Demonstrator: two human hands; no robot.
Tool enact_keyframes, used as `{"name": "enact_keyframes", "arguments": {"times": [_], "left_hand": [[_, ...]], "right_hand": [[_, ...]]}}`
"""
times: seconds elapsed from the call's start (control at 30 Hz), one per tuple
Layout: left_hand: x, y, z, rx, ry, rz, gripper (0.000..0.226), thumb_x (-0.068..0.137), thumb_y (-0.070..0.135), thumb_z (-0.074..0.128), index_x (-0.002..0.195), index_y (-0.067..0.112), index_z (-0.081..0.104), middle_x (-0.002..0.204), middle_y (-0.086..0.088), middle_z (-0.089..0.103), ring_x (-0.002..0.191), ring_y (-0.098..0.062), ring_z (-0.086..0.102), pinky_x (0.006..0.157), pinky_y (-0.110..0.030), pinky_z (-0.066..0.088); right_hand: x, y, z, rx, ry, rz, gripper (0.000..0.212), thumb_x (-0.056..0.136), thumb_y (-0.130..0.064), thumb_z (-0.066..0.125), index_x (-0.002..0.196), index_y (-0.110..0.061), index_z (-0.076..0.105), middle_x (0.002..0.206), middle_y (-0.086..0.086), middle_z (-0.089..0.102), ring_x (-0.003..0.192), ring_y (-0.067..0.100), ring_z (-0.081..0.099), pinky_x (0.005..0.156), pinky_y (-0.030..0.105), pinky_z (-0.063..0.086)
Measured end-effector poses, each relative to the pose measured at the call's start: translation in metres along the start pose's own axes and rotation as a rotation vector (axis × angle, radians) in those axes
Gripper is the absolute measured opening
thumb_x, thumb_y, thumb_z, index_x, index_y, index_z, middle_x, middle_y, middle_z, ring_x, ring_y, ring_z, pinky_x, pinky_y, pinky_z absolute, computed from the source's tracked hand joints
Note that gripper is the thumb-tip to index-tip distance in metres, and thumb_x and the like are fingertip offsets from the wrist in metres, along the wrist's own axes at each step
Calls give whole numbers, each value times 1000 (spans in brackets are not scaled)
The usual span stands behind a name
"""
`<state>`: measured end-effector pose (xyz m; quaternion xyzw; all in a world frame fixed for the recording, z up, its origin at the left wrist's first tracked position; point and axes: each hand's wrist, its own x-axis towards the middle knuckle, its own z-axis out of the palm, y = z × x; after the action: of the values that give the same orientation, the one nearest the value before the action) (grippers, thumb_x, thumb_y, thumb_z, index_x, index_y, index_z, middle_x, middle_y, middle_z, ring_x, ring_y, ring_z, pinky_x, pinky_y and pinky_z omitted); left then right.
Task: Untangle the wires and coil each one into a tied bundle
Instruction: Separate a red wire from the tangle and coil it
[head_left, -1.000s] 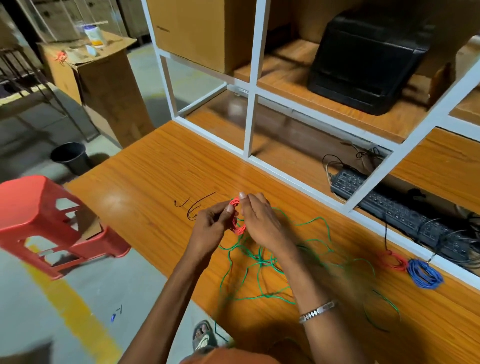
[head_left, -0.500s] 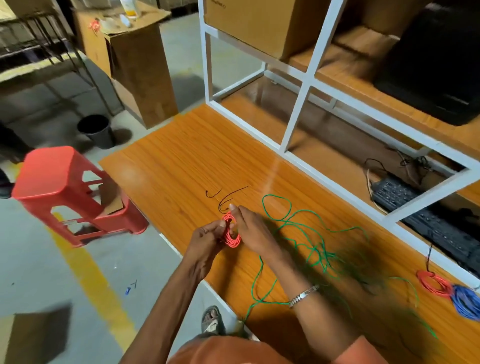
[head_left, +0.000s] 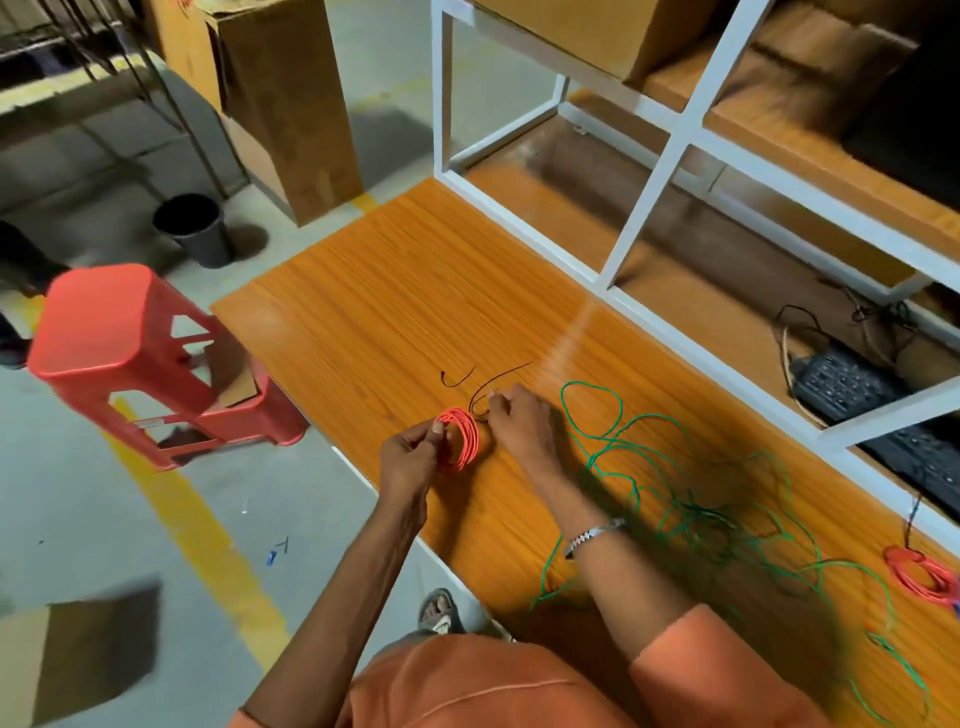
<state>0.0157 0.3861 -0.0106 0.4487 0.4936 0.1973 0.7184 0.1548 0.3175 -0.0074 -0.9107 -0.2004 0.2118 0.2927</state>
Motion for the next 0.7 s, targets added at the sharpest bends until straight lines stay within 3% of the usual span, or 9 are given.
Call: {"name": "enact_keyframes", "arguments": {"times": [0.1,0.2,0.27,0.37,0.47,0.57,0.7], "left_hand": [[10,-3,-8,-16,18,-4,24,103,17,65,102,-2,79,83,-7,73,83,-21,62,78,-33,51],[9,-2,-13,-32,32,-15,23,105,15,62,97,2,80,78,-3,72,75,-16,60,74,-31,47],[8,0,-16,-44,48,-28,23,105,14,61,106,-1,78,82,-5,72,73,-13,61,71,-28,49],[11,1,-20,-70,48,-29,26,105,13,60,118,-6,74,88,-8,72,69,-4,66,67,-18,54],[14,3,-21,-136,45,-43,26,105,8,59,119,-12,70,79,-6,70,60,0,66,61,-13,54],[13,6,-19,-151,32,-54,27,104,7,60,120,-13,69,74,-3,71,59,-1,66,59,-14,54],[11,6,-18,-138,16,-77,27,104,10,61,119,-11,70,76,-3,72,61,-2,66,59,-17,54]], "right_hand": [[22,-11,-5,-27,-28,121,34,93,-36,67,94,-3,74,99,22,74,102,39,68,70,37,46],[39,-17,-2,-12,-57,220,37,88,-41,75,87,-4,73,99,21,75,101,37,69,68,32,41],[48,-18,4,4,-83,278,39,82,-43,81,91,-7,70,102,19,73,101,33,69,69,30,42],[58,-21,6,36,-154,359,37,80,-31,84,95,1,74,94,14,75,79,25,68,57,25,46],[65,-18,3,128,-249,447,10,81,-17,81,86,-8,82,78,10,78,51,16,57,47,22,43],[67,-13,-1,147,-250,495,12,78,-12,82,66,-10,79,74,10,78,52,13,60,54,25,48],[62,-15,-9,161,-195,480,13,76,-10,83,66,-6,76,71,14,76,55,18,63,61,29,58]]}}
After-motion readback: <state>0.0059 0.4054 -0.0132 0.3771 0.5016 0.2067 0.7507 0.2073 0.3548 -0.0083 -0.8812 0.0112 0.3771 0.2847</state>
